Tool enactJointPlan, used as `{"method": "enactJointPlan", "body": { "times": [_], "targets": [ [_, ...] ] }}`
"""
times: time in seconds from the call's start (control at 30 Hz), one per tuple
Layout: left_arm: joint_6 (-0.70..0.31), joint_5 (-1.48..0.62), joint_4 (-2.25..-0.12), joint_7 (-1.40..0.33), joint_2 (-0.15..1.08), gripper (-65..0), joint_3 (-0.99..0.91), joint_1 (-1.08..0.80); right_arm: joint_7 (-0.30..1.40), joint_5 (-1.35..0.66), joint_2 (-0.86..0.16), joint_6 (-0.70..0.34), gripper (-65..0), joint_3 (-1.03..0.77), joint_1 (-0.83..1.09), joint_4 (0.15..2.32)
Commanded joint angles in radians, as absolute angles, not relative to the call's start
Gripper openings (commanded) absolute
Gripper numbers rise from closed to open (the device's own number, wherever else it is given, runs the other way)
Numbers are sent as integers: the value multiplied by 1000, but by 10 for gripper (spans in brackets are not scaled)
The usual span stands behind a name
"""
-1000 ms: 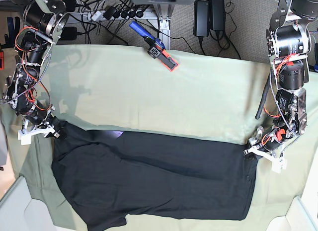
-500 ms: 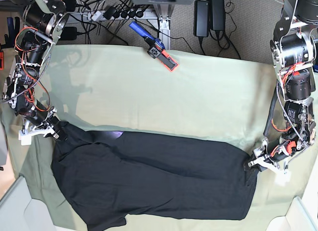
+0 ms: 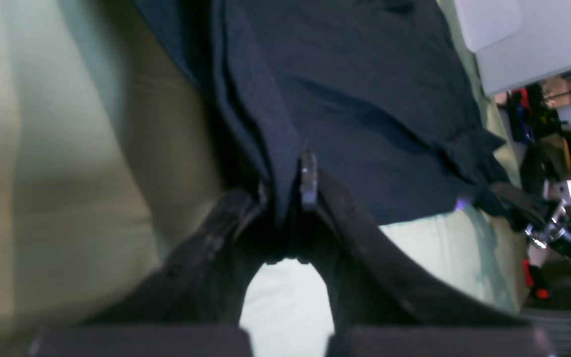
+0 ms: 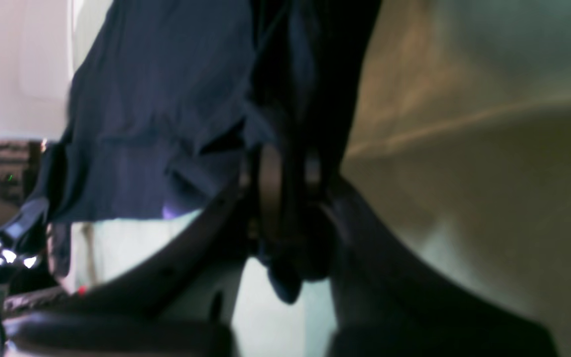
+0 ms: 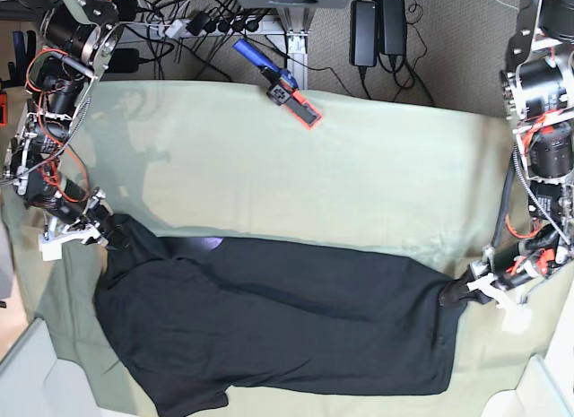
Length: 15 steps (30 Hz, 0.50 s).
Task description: Fold the T-shirt properly
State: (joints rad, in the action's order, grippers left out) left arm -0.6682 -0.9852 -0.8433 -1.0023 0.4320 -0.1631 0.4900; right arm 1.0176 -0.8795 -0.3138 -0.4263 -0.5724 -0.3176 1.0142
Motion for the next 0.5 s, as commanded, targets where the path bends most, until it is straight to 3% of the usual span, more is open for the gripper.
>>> {"method": "enactJointPlan", "body": {
  "times": [0.0,0.47],
  "targets": [
    [-698,-1010,-859,-991,469,-650,-168,514,1034,-937,-348,-498,-650,-574,-340,1029],
    [-698,-1192,-859,-1067,614,-650,-123,411,1154,-1051,-519,-513,-650,-574,-285,1029]
  ]
}}
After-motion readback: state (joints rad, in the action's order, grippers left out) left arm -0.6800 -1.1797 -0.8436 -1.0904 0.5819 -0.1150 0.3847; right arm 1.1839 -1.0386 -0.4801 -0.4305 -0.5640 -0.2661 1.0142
